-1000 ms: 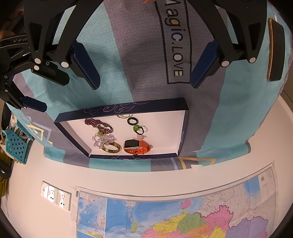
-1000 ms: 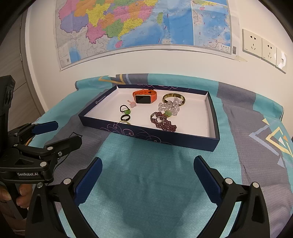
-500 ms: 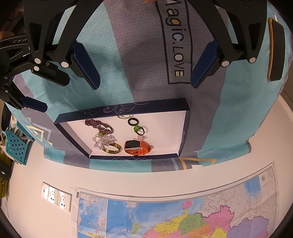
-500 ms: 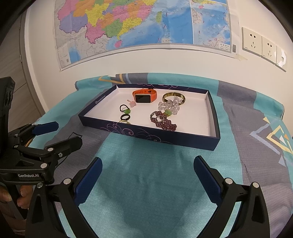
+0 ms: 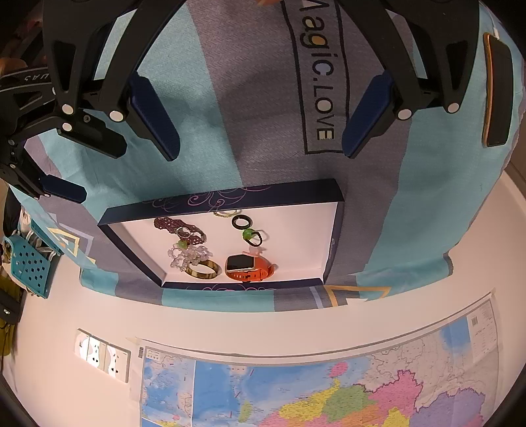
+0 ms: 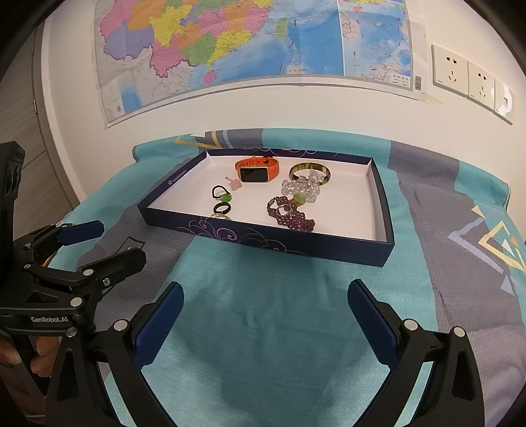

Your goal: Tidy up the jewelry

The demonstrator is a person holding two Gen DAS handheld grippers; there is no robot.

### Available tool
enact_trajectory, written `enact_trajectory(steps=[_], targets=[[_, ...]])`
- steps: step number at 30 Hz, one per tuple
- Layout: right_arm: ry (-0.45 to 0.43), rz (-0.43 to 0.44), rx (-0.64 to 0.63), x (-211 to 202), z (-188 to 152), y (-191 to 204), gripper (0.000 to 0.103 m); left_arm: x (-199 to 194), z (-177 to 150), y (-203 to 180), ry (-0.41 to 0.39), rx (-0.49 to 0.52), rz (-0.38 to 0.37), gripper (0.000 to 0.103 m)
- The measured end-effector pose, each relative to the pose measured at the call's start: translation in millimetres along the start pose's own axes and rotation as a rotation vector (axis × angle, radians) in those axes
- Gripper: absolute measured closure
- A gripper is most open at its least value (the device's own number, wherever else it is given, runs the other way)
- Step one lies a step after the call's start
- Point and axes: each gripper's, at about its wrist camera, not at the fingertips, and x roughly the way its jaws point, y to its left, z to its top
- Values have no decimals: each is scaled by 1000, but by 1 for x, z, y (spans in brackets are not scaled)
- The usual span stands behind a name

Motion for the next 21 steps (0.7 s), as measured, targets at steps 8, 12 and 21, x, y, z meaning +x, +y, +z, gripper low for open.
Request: enact_trajectory(steps=[8, 12, 21], targets=[[3, 2, 1, 1, 0, -1, 6, 1, -1, -1, 4, 3, -1, 6], [3, 2, 1, 1, 0, -1, 6, 1, -2, -2, 6, 4, 0, 6], [7, 2, 0, 1, 0, -1, 6, 2, -1, -2, 11, 4, -2, 6]])
